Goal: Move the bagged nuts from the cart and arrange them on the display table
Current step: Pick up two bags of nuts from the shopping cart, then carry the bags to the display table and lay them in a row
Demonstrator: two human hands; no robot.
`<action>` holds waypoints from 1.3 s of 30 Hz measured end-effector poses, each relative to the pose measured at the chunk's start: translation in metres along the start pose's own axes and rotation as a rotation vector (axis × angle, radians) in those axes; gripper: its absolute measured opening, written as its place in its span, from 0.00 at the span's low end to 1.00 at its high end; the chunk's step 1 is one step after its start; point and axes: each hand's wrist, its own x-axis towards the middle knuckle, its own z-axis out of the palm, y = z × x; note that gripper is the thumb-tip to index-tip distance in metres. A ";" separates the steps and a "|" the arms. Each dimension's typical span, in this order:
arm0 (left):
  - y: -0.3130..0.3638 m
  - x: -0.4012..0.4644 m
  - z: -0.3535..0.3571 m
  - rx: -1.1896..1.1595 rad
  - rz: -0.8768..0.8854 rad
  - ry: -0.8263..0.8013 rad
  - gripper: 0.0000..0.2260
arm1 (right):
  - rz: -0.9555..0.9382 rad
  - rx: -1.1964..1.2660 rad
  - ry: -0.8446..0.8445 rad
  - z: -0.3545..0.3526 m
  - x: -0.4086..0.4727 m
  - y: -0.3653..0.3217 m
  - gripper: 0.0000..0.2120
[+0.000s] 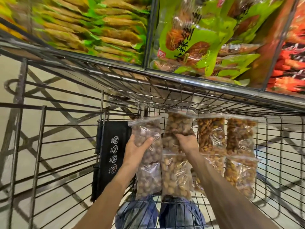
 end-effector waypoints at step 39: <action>0.102 -0.337 0.043 0.292 0.341 -0.783 0.46 | -0.315 0.728 0.120 -0.233 -0.392 0.150 0.24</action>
